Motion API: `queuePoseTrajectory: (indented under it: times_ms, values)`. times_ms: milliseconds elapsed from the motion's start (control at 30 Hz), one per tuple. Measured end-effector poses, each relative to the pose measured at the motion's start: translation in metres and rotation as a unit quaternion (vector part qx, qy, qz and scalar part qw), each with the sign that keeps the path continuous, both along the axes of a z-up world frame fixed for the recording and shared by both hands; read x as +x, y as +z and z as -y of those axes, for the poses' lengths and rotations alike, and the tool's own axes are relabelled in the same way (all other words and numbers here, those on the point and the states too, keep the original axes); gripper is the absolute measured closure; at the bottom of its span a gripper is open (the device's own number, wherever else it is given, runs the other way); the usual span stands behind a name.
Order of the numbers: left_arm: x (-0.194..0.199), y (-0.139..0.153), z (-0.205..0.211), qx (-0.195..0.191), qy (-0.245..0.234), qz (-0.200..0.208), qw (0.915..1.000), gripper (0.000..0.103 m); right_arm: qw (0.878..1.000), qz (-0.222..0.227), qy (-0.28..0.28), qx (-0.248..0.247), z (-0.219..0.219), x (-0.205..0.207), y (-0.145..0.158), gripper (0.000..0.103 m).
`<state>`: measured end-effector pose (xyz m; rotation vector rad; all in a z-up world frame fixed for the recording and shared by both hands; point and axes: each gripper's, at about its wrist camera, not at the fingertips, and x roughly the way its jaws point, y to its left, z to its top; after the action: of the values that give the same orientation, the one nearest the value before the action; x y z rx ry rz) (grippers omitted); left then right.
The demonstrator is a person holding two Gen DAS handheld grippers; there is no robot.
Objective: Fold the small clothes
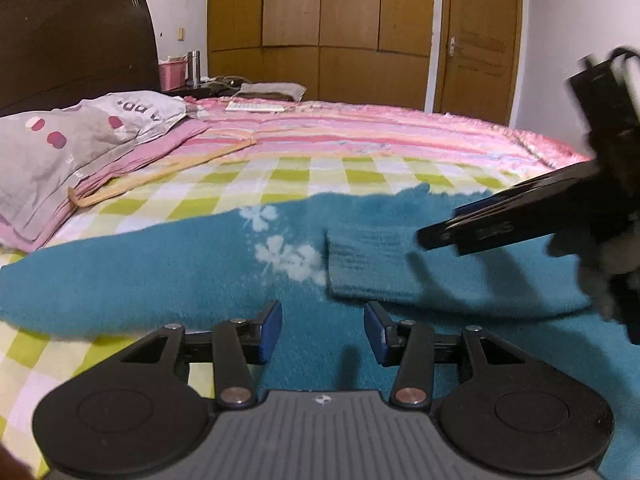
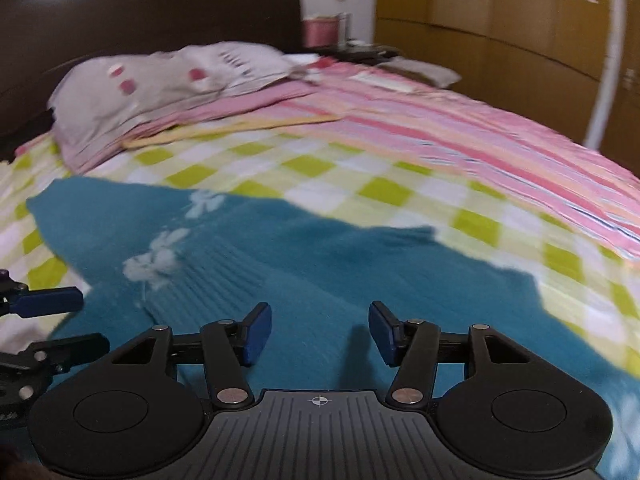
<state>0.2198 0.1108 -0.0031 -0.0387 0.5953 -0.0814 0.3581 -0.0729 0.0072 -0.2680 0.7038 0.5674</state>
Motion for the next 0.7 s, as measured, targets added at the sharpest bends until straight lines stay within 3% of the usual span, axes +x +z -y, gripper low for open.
queuePoseTrajectory:
  times_ms: [200, 233, 267, 433, 533, 633, 700]
  values:
    - [-0.001, 0.000, -0.013, 0.001, -0.005, 0.008, 1.0000, 0.047, 0.997, -0.045, 0.058, -0.035, -0.019, 0.022, -0.010, 0.045]
    - [-0.001, 0.000, -0.014, 0.004, -0.004, 0.010, 0.9999, 0.047, 0.996, -0.045, 0.063, -0.039, -0.020, 0.021, -0.010, 0.048]
    - [0.000, 0.000, -0.016, 0.003, -0.004, 0.011, 0.9999, 0.047, 0.996, -0.044, 0.068, -0.042, -0.021, 0.019, -0.010, 0.052]
    - [0.000, 0.001, -0.026, -0.012, 0.004, 0.010, 0.9999, 0.047, 0.997, -0.049, 0.053, -0.030, -0.019, 0.019, 0.002, 0.093]
    - [-0.001, 0.004, -0.031, -0.017, 0.012, 0.018, 0.9996, 0.046, 0.999, -0.039, 0.025, -0.005, -0.013, 0.025, 0.009, 0.103]
    - [-0.002, 0.006, -0.035, -0.021, 0.019, 0.023, 0.9993, 0.046, 0.999, -0.045, 0.017, 0.001, -0.014, 0.027, 0.009, 0.102]
    - [-0.003, 0.008, -0.037, -0.022, 0.022, 0.026, 0.9992, 0.046, 0.998, -0.052, 0.029, -0.010, -0.017, 0.025, 0.006, 0.094]
